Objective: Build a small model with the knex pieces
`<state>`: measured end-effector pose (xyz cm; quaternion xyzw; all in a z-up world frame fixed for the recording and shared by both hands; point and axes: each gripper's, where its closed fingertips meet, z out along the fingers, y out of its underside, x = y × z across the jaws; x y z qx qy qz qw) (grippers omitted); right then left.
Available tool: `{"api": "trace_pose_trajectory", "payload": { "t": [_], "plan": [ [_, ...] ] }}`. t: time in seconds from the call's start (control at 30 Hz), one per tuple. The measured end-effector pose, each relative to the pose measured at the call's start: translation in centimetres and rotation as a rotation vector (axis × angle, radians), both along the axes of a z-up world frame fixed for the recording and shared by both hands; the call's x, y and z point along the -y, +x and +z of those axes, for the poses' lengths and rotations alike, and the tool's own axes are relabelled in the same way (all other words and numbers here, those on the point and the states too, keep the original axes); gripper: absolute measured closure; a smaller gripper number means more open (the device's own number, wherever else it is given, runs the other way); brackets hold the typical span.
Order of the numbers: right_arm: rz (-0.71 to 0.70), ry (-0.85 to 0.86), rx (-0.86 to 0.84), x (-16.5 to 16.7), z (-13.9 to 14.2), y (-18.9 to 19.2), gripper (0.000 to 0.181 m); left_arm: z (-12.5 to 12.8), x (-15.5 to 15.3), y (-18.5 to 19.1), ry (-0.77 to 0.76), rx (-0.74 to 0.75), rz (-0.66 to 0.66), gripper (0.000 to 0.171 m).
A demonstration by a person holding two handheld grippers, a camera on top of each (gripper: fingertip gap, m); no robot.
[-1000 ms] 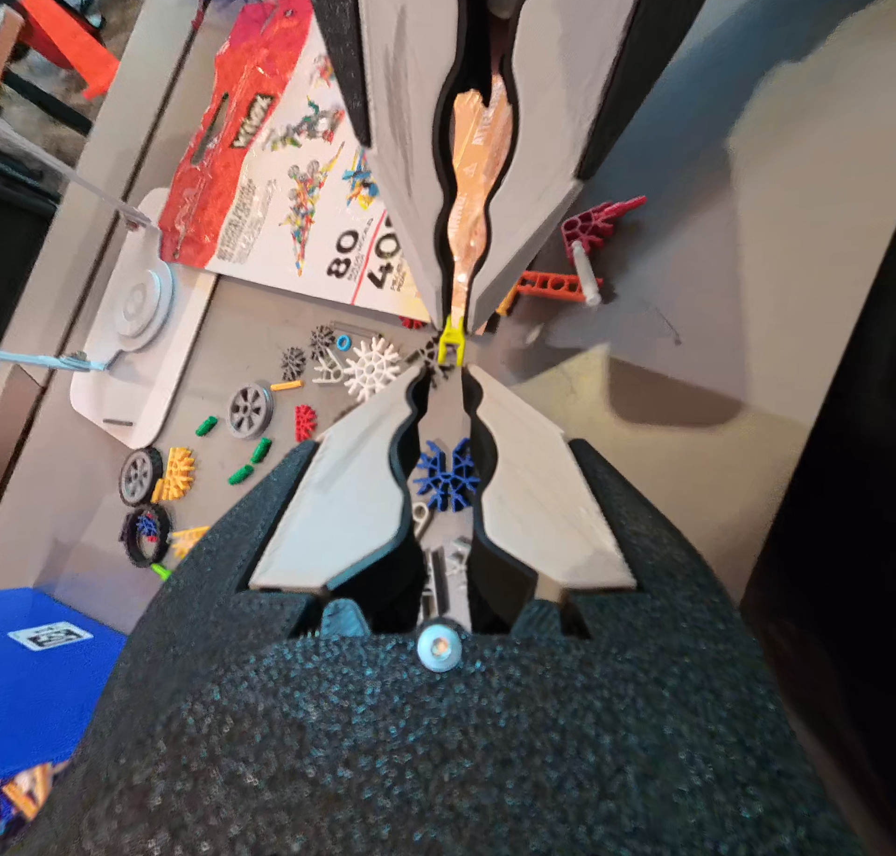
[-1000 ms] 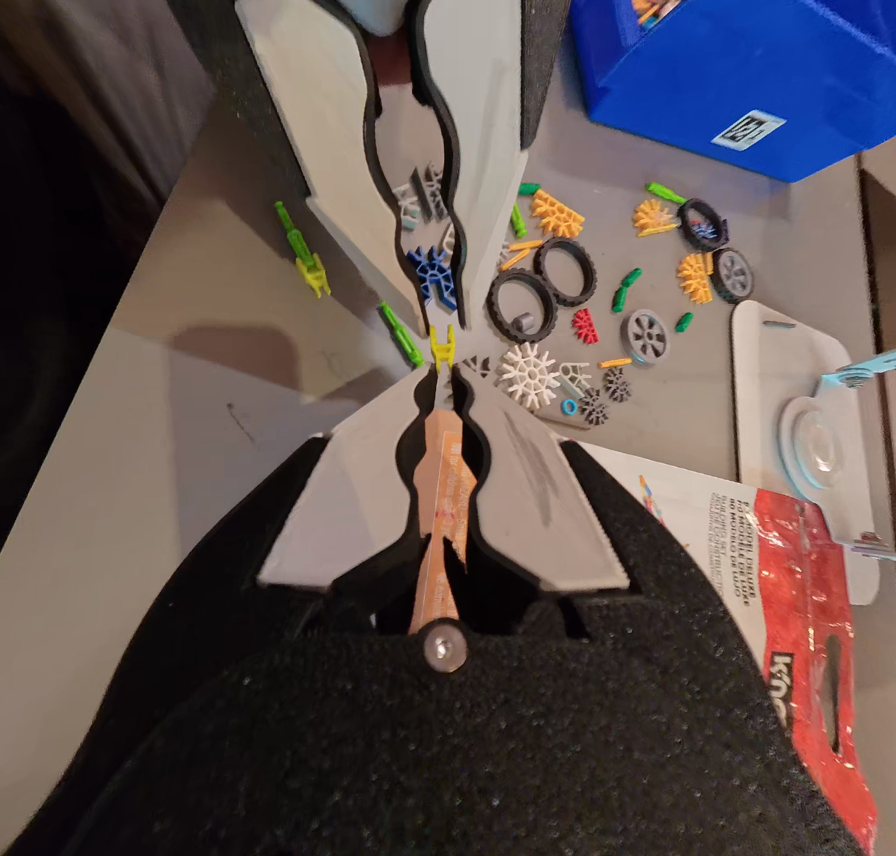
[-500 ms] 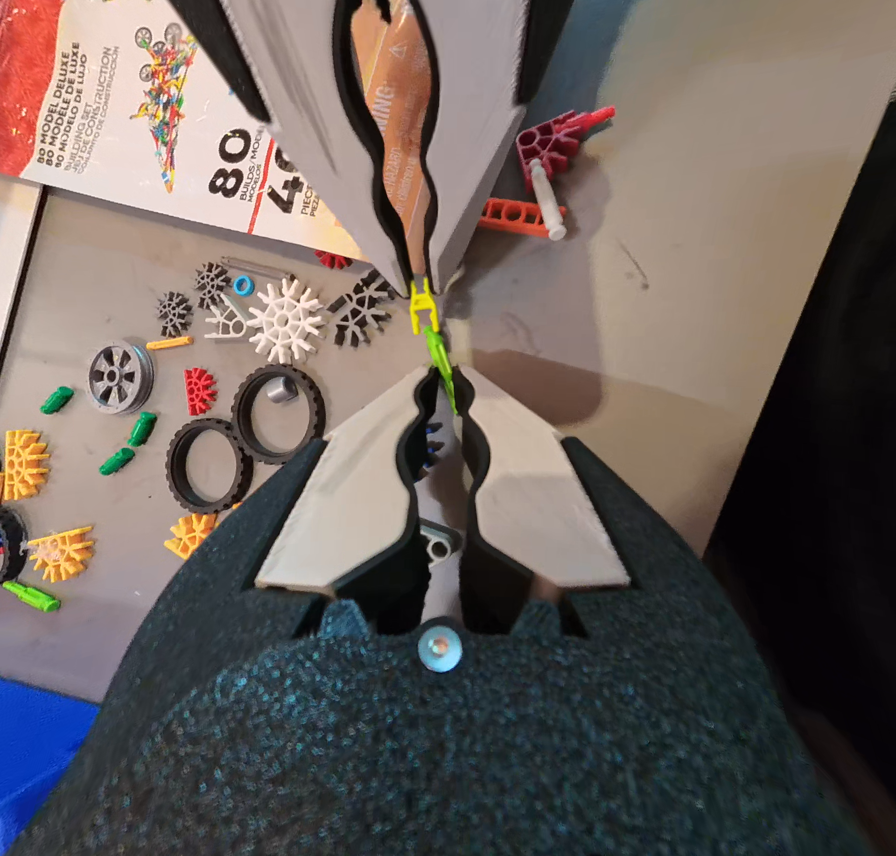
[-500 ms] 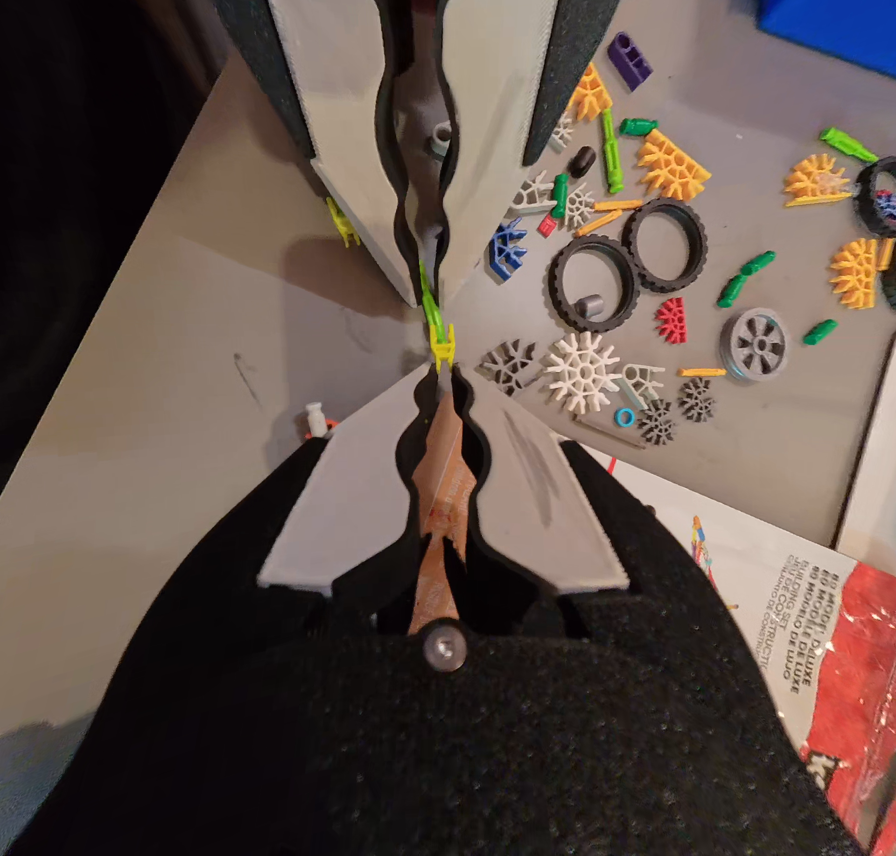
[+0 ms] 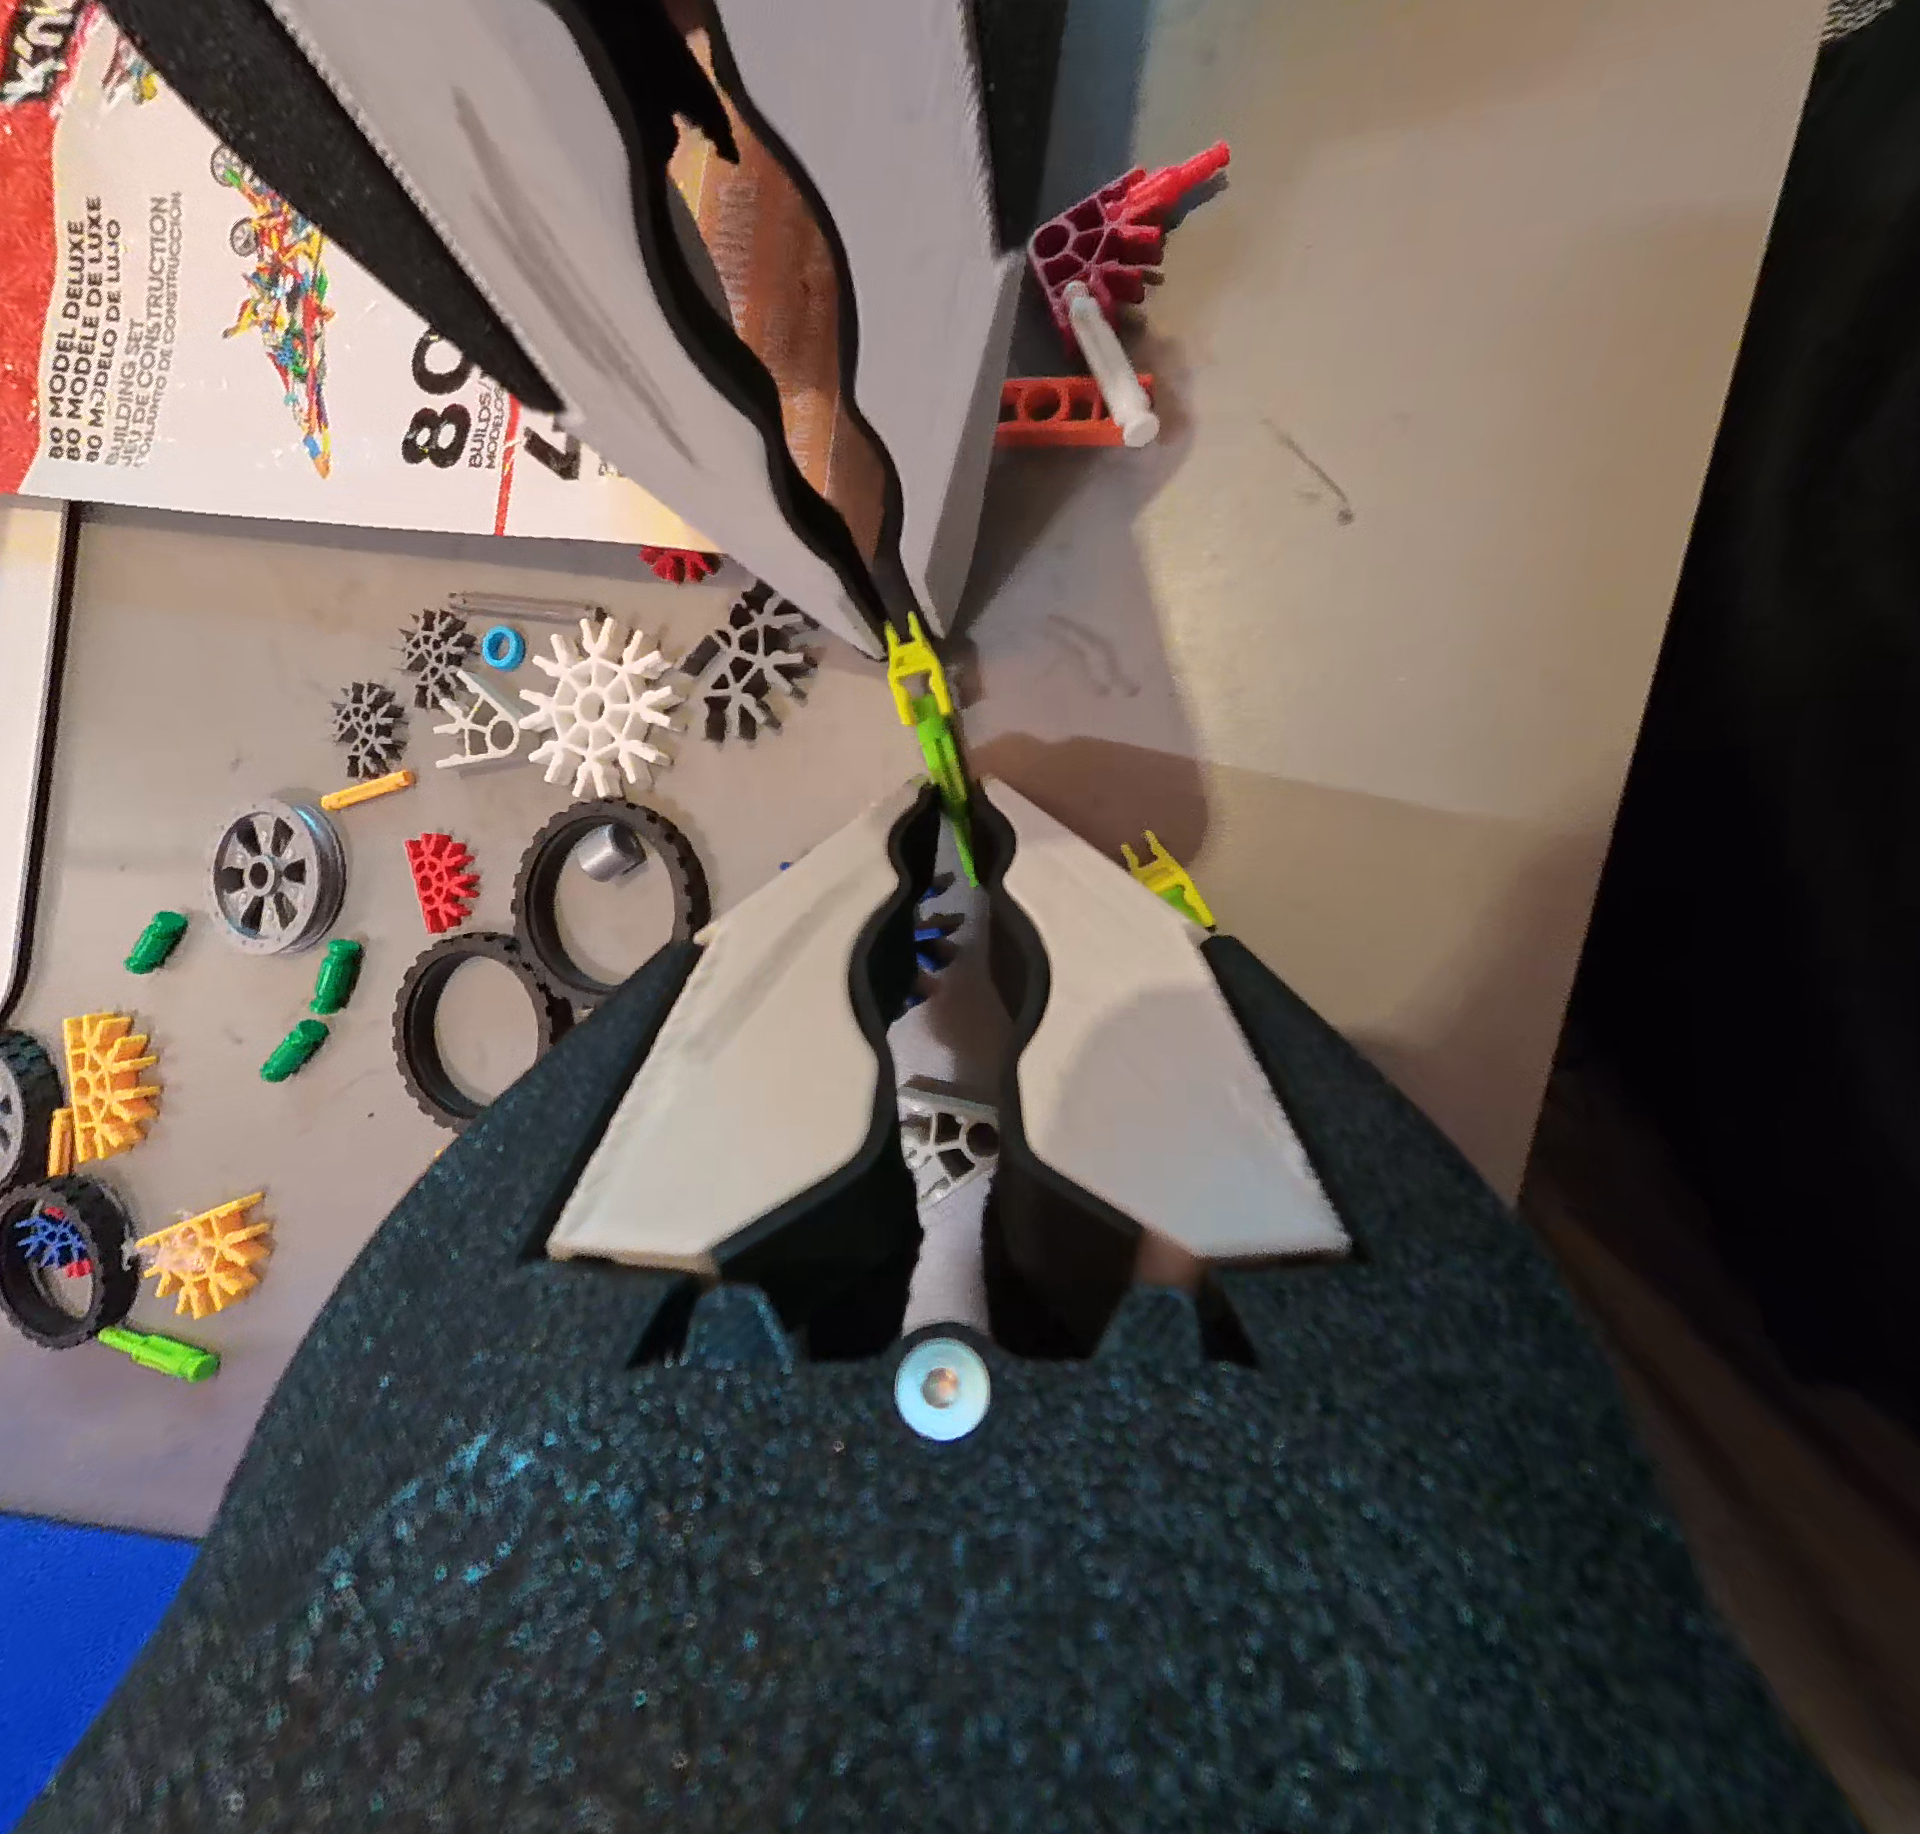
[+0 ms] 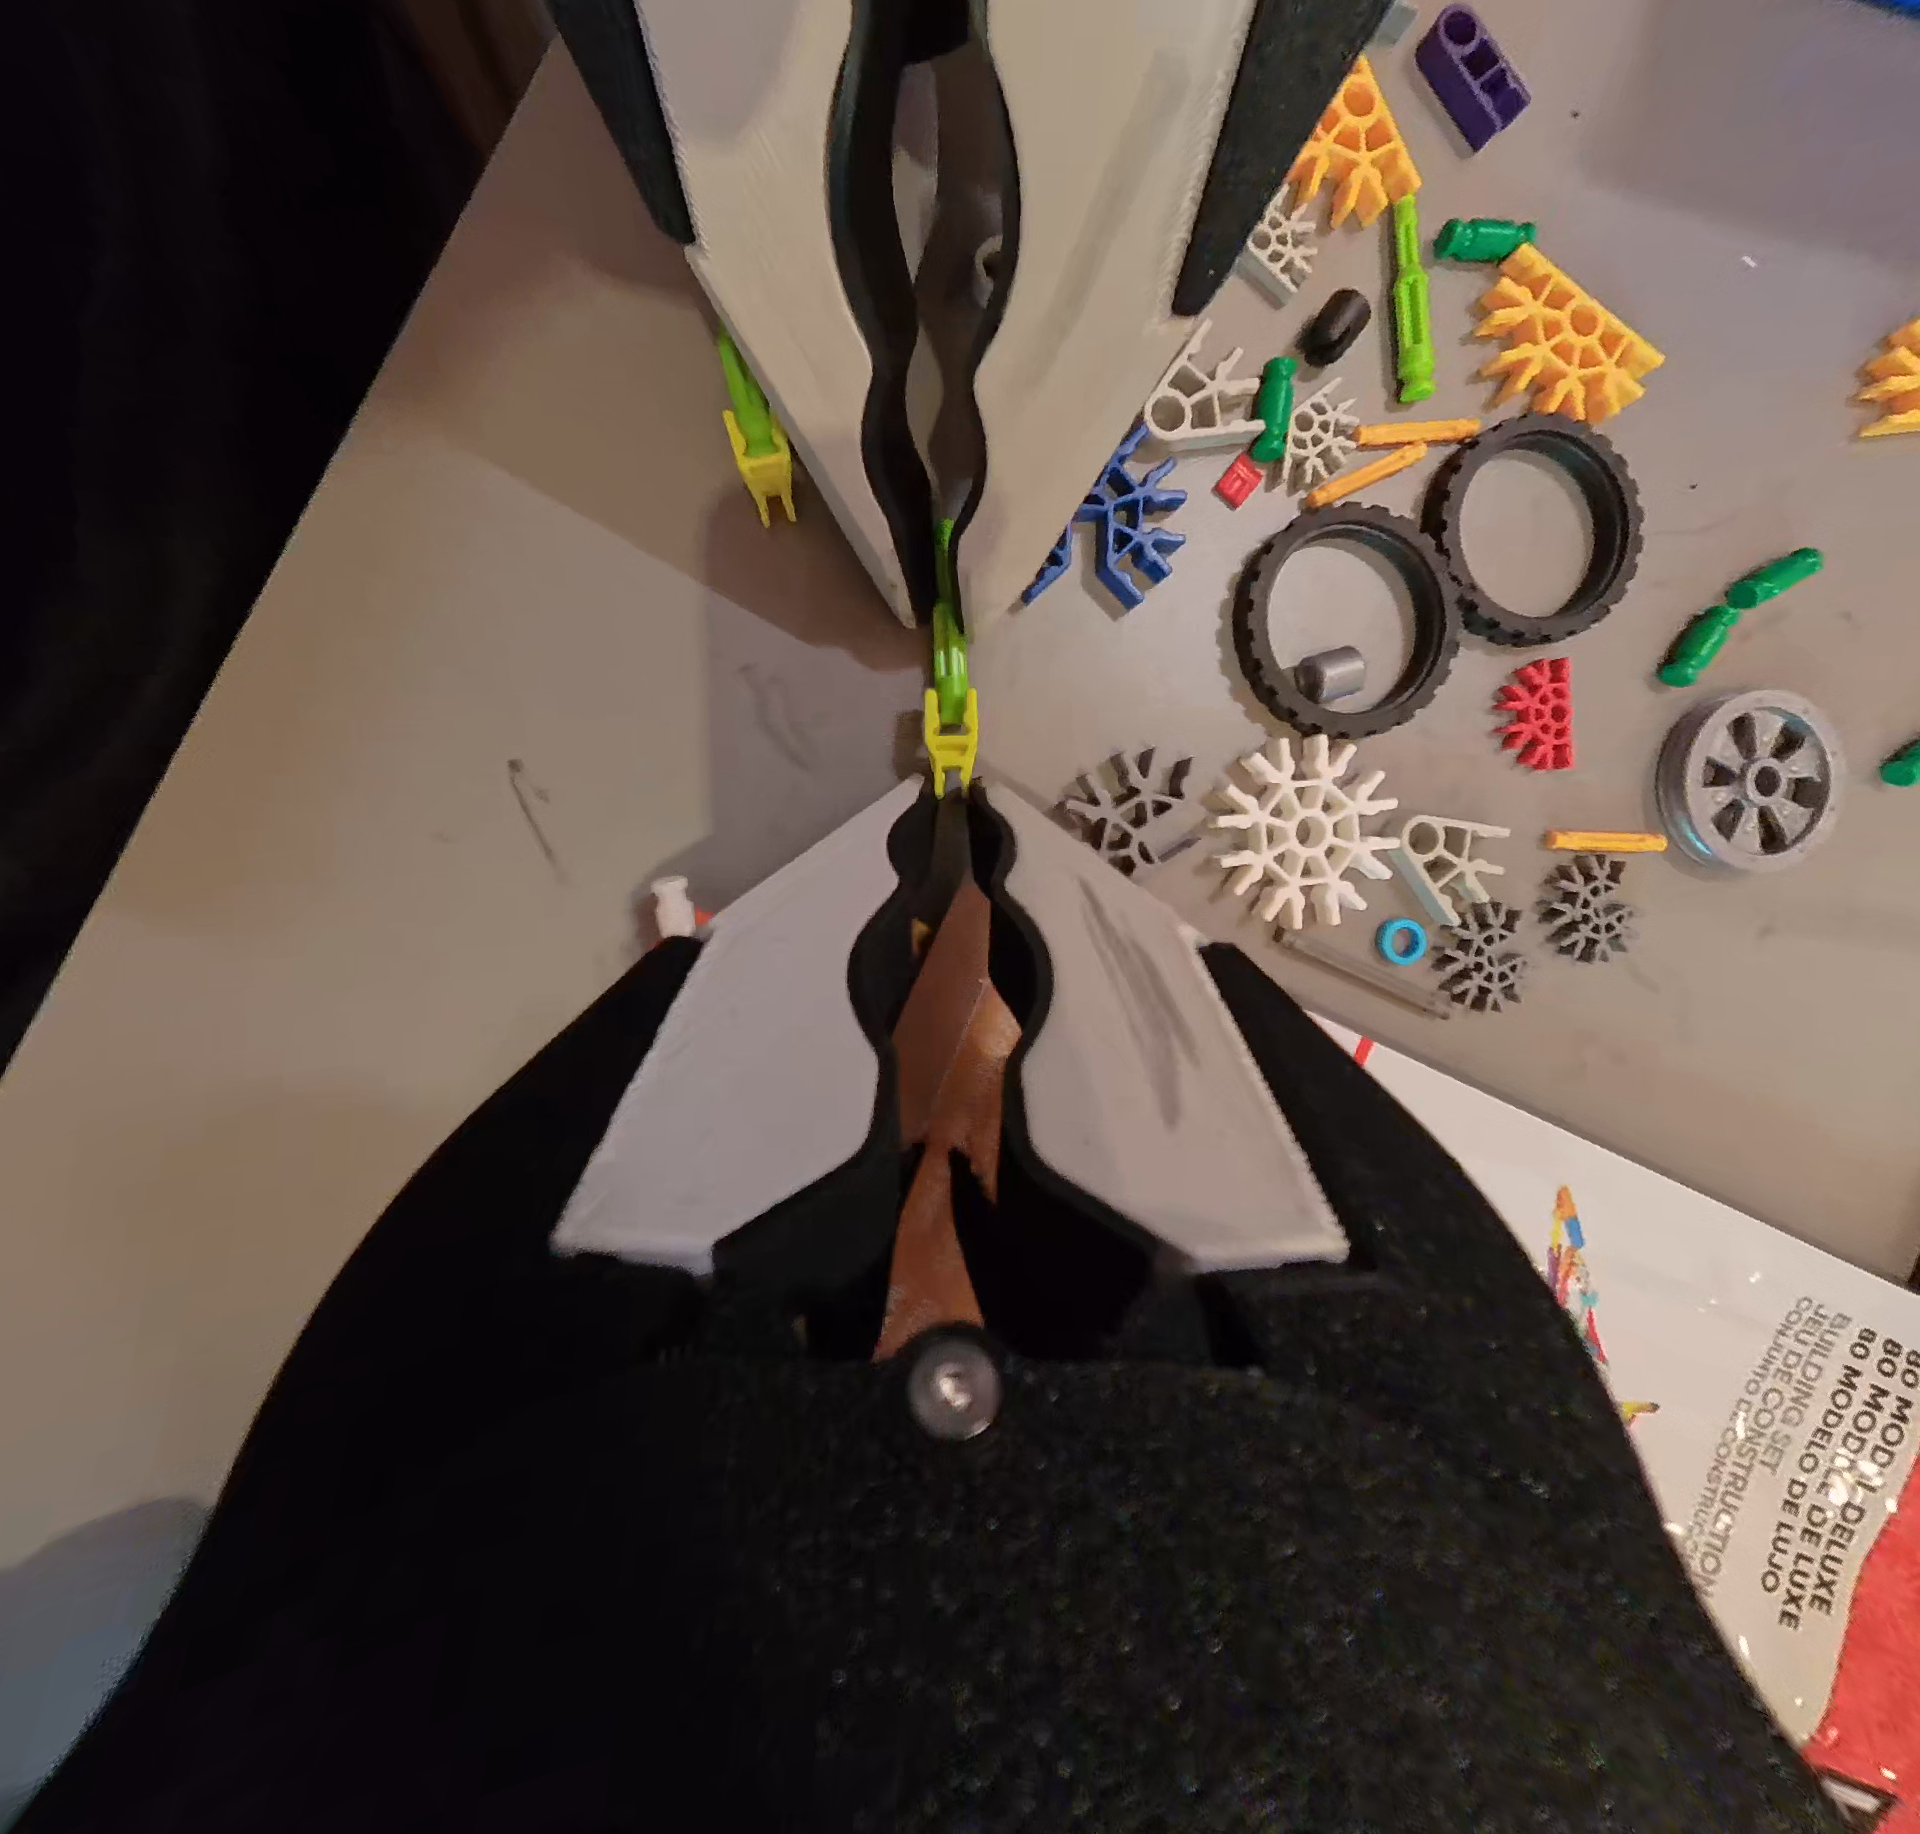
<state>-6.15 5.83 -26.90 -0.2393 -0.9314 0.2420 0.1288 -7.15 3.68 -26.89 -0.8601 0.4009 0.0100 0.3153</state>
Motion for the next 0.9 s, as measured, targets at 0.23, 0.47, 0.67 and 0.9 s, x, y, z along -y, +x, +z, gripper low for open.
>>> {"api": "trace_pose_trajectory", "payload": {
  "t": [0.23,0.47,0.67,0.9],
  "plan": [
    [-0.001,0.005,0.012,0.1,0.0,-0.1,0.176,0.0,0.0,0.0,-0.001,-0.005,-0.011,0.168],
    [-0.016,-0.007,-0.002,0.0,0.0,-0.2,0.169,0.0,0.0,0.0,-0.001,-0.006,-0.009,0.168],
    [-0.007,-0.034,-0.038,0.7,0.6,-0.2,0.178,0.0,0.0,0.0,-0.003,-0.013,-0.013,0.168],
    [-0.064,-0.1,0.01,0.7,0.7,-0.5,0.181,0.0,0.0,0.0,-0.002,-0.021,-0.014,0.168]
  ]
}}
